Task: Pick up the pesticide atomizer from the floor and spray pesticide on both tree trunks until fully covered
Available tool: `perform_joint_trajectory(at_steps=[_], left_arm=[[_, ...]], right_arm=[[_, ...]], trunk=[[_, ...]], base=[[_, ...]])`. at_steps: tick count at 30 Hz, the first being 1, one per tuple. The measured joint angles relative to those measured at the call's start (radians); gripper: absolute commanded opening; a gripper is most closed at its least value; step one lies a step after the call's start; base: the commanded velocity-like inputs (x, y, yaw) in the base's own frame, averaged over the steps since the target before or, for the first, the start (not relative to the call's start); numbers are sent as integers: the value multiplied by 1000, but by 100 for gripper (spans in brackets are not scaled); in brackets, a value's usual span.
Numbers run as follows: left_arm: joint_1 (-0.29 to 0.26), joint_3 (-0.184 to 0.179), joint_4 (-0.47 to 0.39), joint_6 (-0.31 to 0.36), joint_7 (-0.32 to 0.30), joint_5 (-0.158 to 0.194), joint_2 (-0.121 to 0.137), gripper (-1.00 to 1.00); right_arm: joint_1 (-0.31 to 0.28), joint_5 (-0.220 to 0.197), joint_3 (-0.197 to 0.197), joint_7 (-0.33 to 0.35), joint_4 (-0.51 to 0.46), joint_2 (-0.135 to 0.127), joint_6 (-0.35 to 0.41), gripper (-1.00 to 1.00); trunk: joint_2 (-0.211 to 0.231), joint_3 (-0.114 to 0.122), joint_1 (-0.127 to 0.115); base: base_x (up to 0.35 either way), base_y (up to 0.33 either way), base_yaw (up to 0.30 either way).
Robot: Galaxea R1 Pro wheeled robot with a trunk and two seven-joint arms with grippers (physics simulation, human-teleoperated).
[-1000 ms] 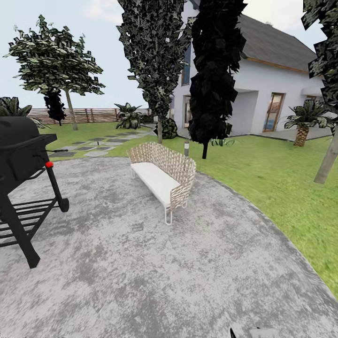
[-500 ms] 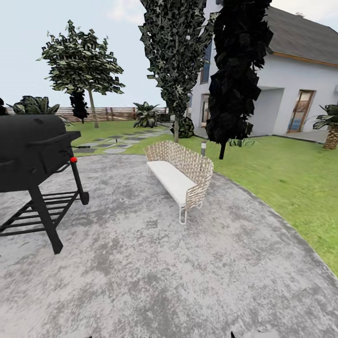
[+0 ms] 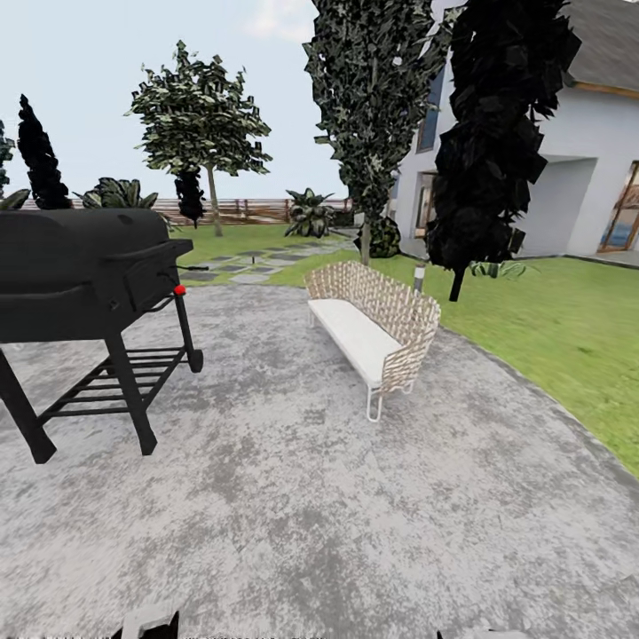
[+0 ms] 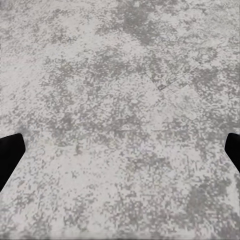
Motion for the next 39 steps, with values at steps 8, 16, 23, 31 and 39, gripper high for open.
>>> perform_joint_trajectory(at_steps=[8,16,23,31,39], left_arm=[[0,-1,-1,0,0,0,-2,100],[-1,0,0,2,0,0,1,100],[-1,0,2,2,0,0,2,100],[-1,1,3,2,0,1,2,100],[-1,1,4,2,0,0,2,100]], right_arm=[[0,1,3,3,-1,0,-24,100],[0,3,7,7,3,0,-94,100],[0,3,7,7,8,0,-95,100],[0,3,7,7,18,0,-95,100],[0,3,7,7,19,0,-95,100]], trunk=[[-56,-26,31],[-112,-51,61],[-161,-73,88],[-217,-98,119],[-273,-123,149]], base=[[0,0,13],[0,0,191],[0,0,272],[0,0,275],[0,0,276]])
